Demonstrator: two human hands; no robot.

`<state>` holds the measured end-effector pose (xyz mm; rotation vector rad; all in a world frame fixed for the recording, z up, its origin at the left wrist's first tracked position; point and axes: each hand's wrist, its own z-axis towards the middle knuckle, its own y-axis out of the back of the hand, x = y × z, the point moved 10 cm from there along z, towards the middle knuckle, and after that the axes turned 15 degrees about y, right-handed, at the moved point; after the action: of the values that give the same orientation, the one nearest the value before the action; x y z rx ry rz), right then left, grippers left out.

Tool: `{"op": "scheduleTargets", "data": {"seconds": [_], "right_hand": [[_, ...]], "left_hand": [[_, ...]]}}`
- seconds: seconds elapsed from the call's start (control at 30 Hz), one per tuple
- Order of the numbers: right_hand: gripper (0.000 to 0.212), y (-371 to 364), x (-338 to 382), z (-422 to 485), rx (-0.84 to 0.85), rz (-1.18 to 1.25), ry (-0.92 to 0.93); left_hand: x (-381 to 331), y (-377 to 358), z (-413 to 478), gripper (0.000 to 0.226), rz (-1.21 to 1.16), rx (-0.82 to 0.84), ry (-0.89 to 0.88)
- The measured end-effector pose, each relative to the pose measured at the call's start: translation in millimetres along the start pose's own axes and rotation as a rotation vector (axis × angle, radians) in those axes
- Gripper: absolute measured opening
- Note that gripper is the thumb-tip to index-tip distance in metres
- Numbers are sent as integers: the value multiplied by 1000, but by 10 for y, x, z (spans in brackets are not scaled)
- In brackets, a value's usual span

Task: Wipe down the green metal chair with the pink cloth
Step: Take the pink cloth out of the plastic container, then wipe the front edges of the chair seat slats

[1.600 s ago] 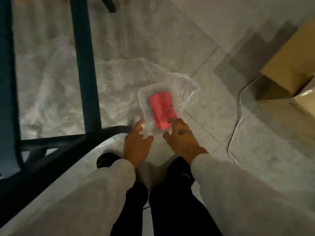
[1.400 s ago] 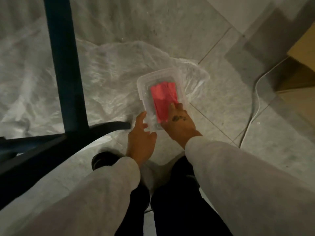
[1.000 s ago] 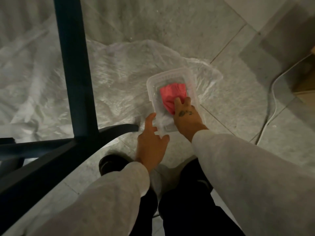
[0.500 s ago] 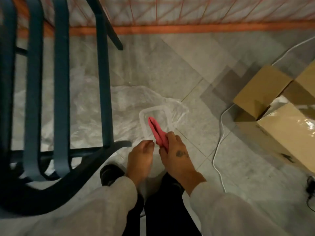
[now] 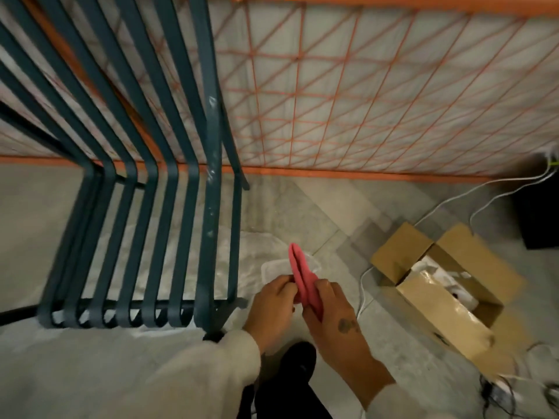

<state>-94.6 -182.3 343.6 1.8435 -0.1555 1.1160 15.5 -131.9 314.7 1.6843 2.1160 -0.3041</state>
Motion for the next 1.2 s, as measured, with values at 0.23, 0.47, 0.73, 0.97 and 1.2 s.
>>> {"op": "scheduleTargets", "data": {"seconds": [0.23,0.47,0.73,0.97,1.2], "right_hand": [[44,760,1007,53,65,-94,170],[51,1021,1727,72,111,-208,363],[59,885,2203,-28,297,-453,507],[59,571,2792,30,359,-405,613],[28,308,3328,-21,371,-10,554]], "left_hand": [[-678,245,-1025,36,-52,74,-1],[-984,519,-1580,41,-173,-8,-121],[-798,895,-2086,24,-130,-275,-255],[-557,1438,-2526,16,-203,-387,-290],[-330,2045,-2860,6,-233,-454,-350]]}}
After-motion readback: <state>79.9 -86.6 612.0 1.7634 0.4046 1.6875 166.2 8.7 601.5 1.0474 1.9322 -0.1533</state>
